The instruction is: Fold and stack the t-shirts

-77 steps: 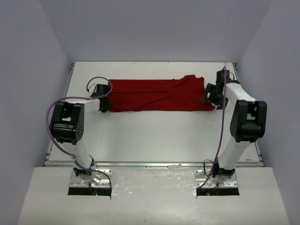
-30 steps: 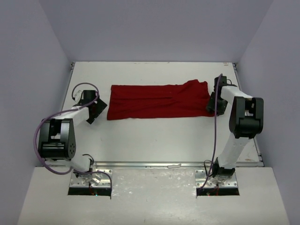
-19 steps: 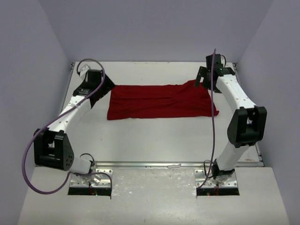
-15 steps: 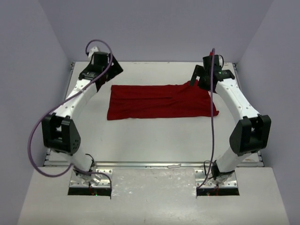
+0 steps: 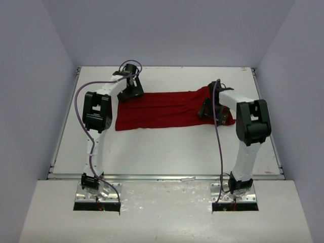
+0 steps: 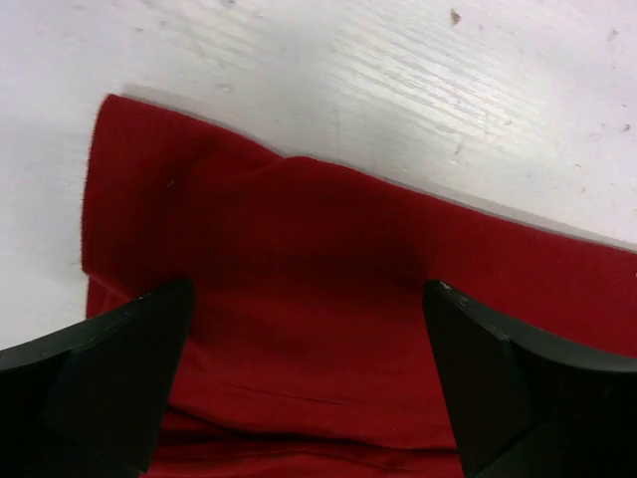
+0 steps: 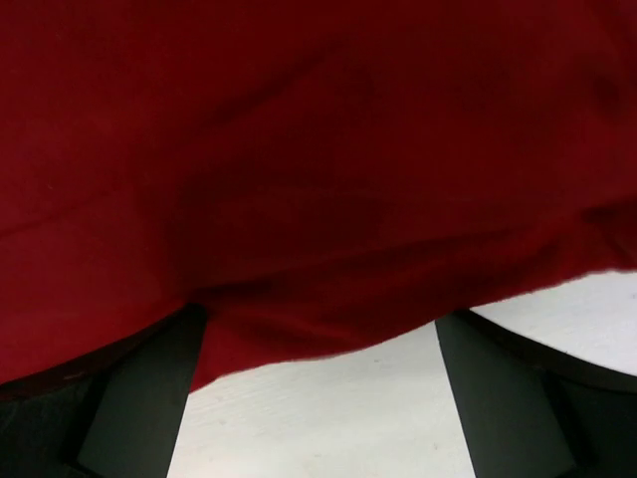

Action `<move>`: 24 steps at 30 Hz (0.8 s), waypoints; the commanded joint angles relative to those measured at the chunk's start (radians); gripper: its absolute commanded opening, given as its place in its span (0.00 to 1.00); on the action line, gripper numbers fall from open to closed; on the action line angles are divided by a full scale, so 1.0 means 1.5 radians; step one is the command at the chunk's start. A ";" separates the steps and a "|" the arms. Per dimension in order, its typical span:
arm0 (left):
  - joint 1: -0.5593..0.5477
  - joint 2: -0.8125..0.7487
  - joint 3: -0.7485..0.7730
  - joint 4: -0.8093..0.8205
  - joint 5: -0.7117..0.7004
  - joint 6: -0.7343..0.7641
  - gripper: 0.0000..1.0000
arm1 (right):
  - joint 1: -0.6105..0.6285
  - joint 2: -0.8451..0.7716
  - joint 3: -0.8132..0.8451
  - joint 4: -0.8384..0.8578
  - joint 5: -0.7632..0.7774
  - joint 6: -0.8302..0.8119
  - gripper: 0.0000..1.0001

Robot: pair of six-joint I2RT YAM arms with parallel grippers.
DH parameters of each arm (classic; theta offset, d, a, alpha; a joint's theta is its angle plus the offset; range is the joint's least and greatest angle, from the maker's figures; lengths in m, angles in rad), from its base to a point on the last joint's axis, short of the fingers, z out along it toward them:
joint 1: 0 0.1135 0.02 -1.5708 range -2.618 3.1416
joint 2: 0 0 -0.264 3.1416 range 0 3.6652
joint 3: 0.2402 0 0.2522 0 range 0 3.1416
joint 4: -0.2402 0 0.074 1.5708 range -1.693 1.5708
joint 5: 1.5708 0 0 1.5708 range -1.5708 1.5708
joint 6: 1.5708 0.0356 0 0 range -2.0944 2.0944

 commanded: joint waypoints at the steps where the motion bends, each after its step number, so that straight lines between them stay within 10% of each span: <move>1: -0.004 -0.028 -0.013 -0.031 -0.081 -0.027 0.99 | -0.022 0.104 0.126 -0.036 0.046 -0.035 0.99; 8: -0.004 0.054 -0.003 -0.143 -0.232 -0.071 1.00 | -0.027 0.338 0.472 -0.206 0.040 -0.113 0.99; 15: -0.035 -0.093 -0.282 -0.090 -0.224 -0.153 1.00 | -0.026 0.473 0.738 -0.234 -0.169 -0.279 0.99; 24: -0.174 -0.237 -0.566 0.039 -0.108 -0.192 1.00 | 0.018 0.434 0.745 -0.143 -0.241 -0.451 0.99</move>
